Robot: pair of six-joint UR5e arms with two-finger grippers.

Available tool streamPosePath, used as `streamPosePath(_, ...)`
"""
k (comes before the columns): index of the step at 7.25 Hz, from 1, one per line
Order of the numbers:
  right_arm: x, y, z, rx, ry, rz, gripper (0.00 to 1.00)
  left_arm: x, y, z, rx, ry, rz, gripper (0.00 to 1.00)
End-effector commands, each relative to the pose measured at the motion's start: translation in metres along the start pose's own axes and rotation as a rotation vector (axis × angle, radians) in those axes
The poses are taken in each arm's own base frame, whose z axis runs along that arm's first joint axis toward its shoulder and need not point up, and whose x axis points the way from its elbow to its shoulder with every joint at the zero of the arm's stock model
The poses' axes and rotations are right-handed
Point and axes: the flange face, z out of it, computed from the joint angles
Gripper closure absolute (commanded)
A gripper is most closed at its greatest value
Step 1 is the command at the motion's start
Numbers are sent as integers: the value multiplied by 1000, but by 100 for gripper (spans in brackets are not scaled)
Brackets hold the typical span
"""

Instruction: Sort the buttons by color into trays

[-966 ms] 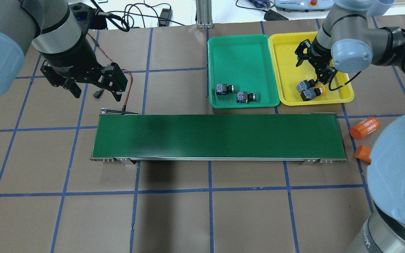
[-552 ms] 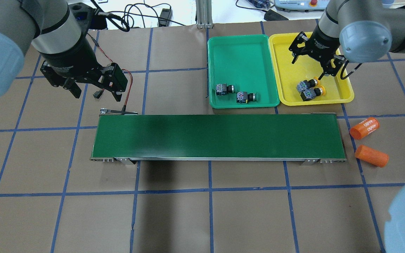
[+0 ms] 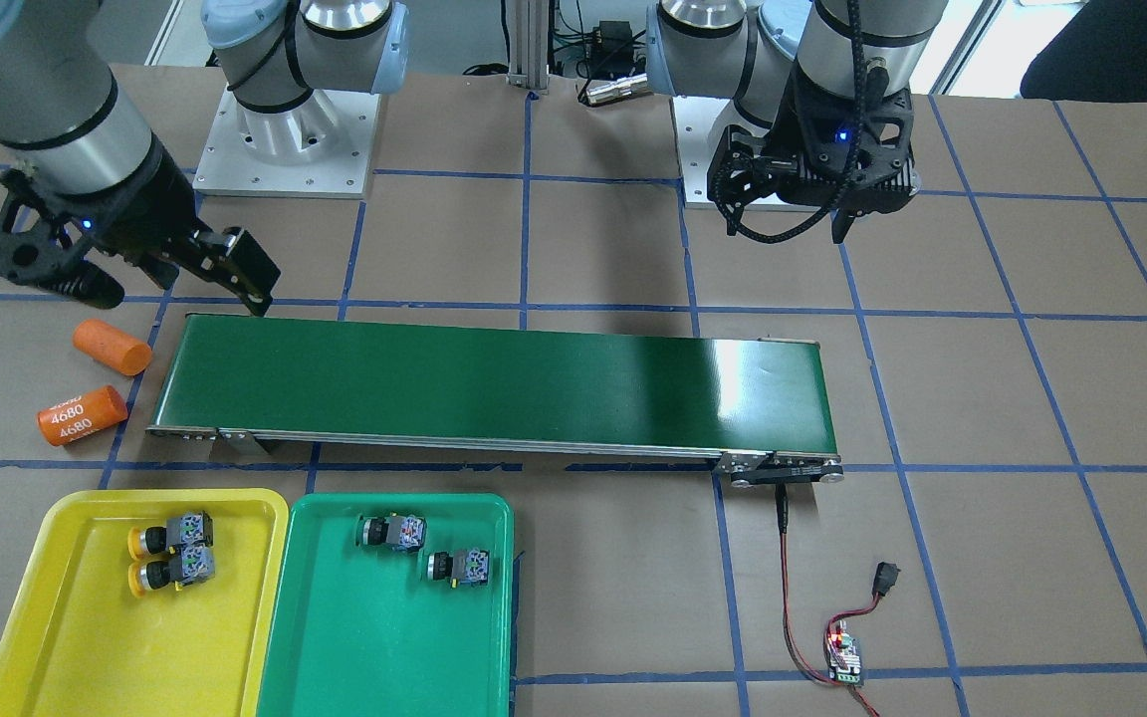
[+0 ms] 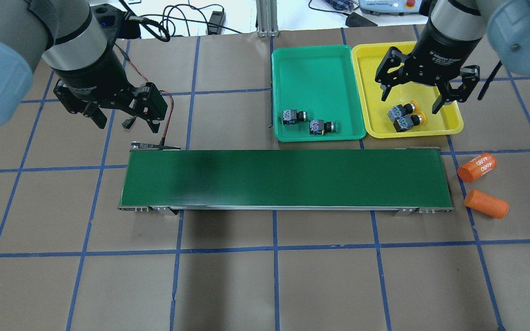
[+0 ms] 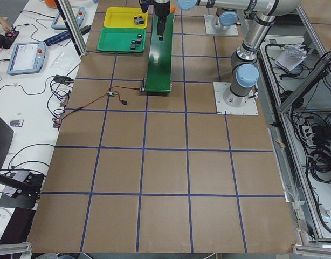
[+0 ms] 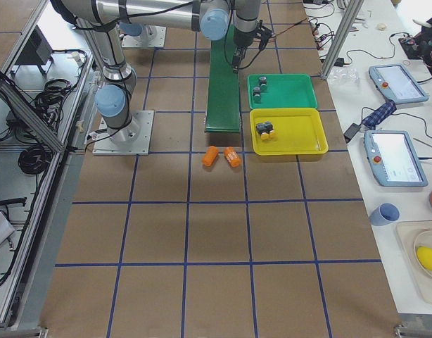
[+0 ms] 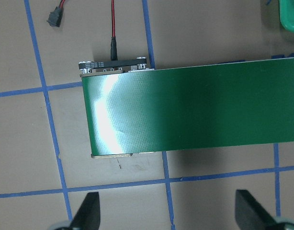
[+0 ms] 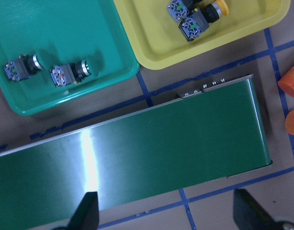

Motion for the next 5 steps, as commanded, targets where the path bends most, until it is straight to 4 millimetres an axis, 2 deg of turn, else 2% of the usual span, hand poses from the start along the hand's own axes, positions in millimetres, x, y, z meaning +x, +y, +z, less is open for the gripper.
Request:
streamPosePath(1,9,39,-20,-4,14,-137,0,0,1,-1,2,0,0,0)
streamPosePath(2,12,46,-12,-12,31,-170,0,0,1,-1,2,0,0,0)
streamPosePath(5,18,46,-10,-4,70,-167,0,0,0,0,-1,2,0,0)
